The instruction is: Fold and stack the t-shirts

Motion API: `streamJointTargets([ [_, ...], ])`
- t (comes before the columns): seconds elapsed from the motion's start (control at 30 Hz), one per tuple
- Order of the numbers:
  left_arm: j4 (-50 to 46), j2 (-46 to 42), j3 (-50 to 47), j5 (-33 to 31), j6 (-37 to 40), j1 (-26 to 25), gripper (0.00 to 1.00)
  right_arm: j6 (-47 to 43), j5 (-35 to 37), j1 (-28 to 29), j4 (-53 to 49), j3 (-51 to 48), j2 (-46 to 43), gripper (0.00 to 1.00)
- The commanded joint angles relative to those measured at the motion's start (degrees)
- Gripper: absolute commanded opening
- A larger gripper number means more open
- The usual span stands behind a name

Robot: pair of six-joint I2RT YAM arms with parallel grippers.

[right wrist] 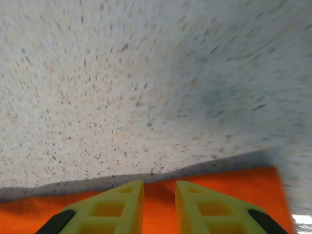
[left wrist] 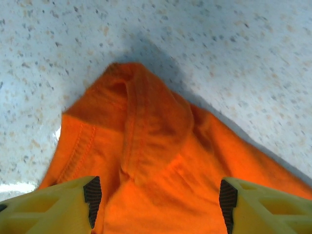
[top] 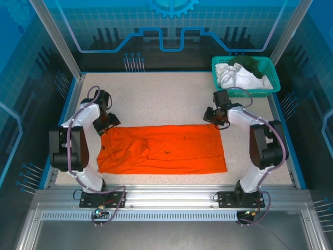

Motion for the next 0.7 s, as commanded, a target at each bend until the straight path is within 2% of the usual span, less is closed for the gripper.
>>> streamJointTargets([
  [0.0, 0.27, 1.91, 2.79, 1.91, 3.51, 2.56, 0.66, -0.82, -2.93, 0.86, -4.03, 2.41, 2.76, 0.26],
  [0.23, 2.00, 6.56, 4.74, 2.18, 3.06, 3.00, 0.56, 0.33, -2.33, 0.81, -6.48, 5.44, 8.01, 0.27],
  [0.37, 3.89, 7.77, 4.86, 2.78, 2.18, 3.18, 0.45, 1.84, -1.85, 0.35, -6.14, 5.12, 8.81, 0.28],
  [0.57, 4.65, 8.86, 5.68, 0.36, 1.92, 4.13, 0.19, 5.35, 0.45, -0.99, -9.48, 6.31, 9.64, 0.28],
  [0.67, 5.38, 8.73, 6.13, -1.77, 0.95, 5.26, 0.16, 6.87, 0.35, -1.63, -10.33, 6.37, 9.97, 0.29],
])
